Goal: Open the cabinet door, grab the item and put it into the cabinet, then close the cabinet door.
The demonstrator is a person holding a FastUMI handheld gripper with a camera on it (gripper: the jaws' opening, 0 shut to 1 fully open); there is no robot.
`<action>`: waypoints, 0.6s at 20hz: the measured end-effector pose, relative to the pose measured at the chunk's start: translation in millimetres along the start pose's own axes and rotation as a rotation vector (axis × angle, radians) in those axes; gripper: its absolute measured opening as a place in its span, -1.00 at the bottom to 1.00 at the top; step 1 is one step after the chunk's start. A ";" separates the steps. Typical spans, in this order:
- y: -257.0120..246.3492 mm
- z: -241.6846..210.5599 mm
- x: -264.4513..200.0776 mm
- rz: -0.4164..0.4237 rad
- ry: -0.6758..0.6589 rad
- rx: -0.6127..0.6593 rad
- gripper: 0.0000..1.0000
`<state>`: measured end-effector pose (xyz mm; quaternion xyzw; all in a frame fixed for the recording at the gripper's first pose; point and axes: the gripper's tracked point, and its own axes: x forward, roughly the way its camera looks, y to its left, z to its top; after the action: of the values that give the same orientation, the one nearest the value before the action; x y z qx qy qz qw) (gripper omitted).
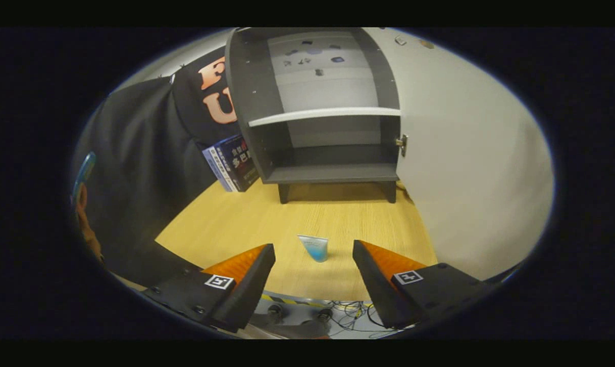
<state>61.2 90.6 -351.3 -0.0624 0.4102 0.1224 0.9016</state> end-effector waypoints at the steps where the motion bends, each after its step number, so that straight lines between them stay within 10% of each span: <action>1: -3.7 -6.6 14.4 0.002 0.038 -0.035 0.97; 12: -16.3 -49.5 98.9 0.080 0.243 -0.222 0.88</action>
<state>92.5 81.1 -458.2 -0.1595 0.5024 0.1942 0.8273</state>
